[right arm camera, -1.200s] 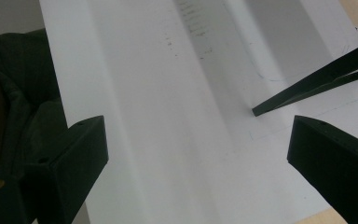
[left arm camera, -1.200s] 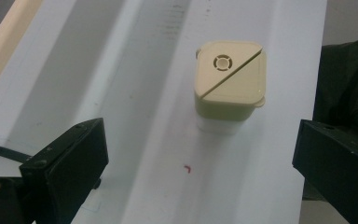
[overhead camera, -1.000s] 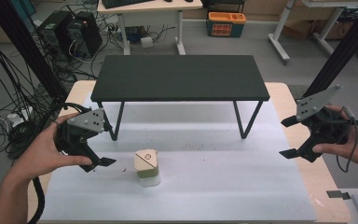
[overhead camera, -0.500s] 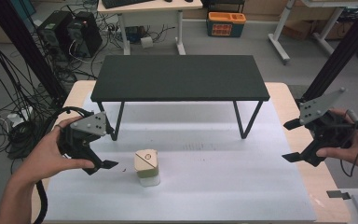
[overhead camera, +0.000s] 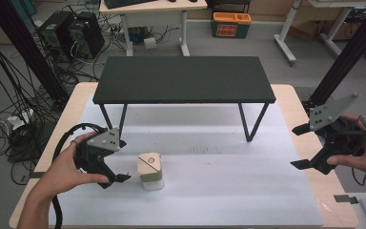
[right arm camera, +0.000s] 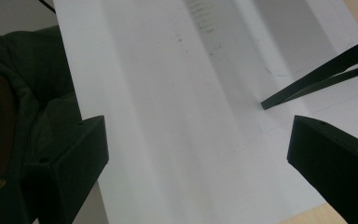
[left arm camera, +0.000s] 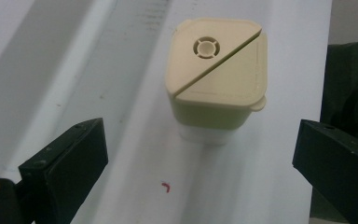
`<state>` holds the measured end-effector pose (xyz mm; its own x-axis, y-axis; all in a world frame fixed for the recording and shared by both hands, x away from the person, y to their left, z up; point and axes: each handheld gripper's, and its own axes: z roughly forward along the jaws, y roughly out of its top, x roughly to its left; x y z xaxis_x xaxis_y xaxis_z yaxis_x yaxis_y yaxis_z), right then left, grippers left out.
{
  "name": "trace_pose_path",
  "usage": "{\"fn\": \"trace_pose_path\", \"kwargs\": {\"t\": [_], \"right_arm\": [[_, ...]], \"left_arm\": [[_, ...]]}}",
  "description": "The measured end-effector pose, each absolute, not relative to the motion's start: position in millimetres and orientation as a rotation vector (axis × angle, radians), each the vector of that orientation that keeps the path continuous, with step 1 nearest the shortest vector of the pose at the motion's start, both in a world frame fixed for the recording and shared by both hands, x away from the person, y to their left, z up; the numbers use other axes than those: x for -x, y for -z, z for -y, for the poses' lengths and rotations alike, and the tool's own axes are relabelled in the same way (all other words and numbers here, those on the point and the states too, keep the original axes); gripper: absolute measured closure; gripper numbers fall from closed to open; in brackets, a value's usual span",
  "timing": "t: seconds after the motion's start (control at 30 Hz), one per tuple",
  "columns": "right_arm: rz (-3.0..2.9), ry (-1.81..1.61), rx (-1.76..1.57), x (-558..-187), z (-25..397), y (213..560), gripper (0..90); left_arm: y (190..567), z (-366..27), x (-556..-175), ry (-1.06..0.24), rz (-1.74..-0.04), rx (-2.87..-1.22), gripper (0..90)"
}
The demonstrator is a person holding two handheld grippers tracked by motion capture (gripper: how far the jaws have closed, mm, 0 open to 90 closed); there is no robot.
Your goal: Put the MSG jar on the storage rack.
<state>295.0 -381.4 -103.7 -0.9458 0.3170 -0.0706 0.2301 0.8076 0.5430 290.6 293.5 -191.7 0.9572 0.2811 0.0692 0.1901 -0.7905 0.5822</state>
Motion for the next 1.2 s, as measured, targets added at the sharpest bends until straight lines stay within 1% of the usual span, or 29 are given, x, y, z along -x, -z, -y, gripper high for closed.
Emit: {"fn": "trace_pose_path", "kwargs": {"t": [0.53, 0.73, 1.2], "right_arm": [[-2.836, -0.818, -0.437, -289, 384, 104, 5.3], [-2.836, -0.827, -0.443, -289, 385, 106, 5.3], [-2.845, -0.831, -0.449, -291, 388, 112, 5.3]], "left_arm": [[228, -273, -298, -0.165, -0.335, -2.495, 3.3], [234, -266, -303, -0.156, -0.324, -2.504, 3.3], [249, -262, -309, -0.142, -0.318, -2.476, 3.3]]}}
